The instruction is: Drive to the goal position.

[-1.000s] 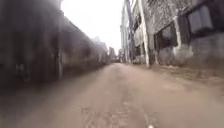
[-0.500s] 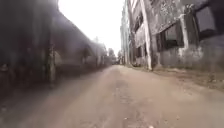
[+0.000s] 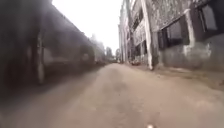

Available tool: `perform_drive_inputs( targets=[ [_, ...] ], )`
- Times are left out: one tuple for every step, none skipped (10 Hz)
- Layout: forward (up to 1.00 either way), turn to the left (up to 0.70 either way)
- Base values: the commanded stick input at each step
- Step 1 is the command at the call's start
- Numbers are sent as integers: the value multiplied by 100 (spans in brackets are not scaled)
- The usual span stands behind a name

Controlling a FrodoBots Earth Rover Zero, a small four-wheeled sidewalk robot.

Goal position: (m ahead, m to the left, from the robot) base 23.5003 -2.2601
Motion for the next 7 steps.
perform_drive_inputs(
  targets=[
    [100,-25],
    [100,-5],
    [100,0],
    [100,0],
    [100,0],
    [100,0],
    [100,0]
  ],
)
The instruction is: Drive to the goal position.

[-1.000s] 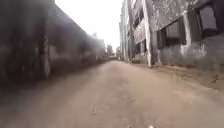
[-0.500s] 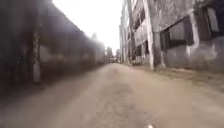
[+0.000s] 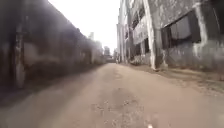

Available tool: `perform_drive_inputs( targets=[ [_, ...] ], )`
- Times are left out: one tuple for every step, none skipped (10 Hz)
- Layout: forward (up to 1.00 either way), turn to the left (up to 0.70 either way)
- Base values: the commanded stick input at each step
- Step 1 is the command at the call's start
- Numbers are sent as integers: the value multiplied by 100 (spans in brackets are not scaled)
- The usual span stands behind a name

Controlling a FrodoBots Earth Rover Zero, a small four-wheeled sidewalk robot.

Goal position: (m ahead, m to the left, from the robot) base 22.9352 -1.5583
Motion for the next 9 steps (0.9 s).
perform_drive_inputs(
  targets=[
    [100,0],
    [100,0],
    [100,0],
    [100,0],
    [100,0],
    [100,0],
    [100,0],
    [100,0],
    [100,0]
  ],
)
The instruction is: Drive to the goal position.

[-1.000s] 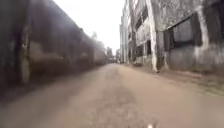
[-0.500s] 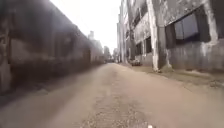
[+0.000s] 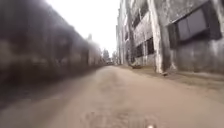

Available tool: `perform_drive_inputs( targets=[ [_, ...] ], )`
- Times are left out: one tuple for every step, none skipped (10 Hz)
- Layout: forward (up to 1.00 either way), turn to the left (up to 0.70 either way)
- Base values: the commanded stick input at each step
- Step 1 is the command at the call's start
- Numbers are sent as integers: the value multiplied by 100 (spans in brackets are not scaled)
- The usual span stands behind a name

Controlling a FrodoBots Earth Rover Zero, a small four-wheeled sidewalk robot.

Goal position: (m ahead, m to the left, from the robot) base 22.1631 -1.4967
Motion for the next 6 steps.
perform_drive_inputs(
  targets=[
    [100,0],
    [100,0],
    [100,0],
    [100,0],
    [100,0],
    [100,-10]
  ],
)
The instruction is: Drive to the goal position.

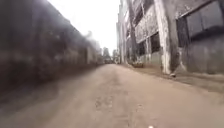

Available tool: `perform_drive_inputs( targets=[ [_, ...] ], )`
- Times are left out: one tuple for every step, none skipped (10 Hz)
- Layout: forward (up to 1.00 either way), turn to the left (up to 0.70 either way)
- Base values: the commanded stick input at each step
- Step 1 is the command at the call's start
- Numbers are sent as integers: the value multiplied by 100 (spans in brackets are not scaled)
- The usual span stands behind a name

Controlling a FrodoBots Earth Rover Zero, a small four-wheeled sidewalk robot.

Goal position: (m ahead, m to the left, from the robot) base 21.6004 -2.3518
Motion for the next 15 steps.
perform_drive_inputs(
  targets=[
    [100,0],
    [100,0],
    [100,0],
    [100,0],
    [100,0],
    [100,0],
    [100,0],
    [100,0],
    [100,0],
    [100,0],
    [100,0],
    [100,-12],
    [100,0],
    [100,0],
    [100,0]
  ],
)
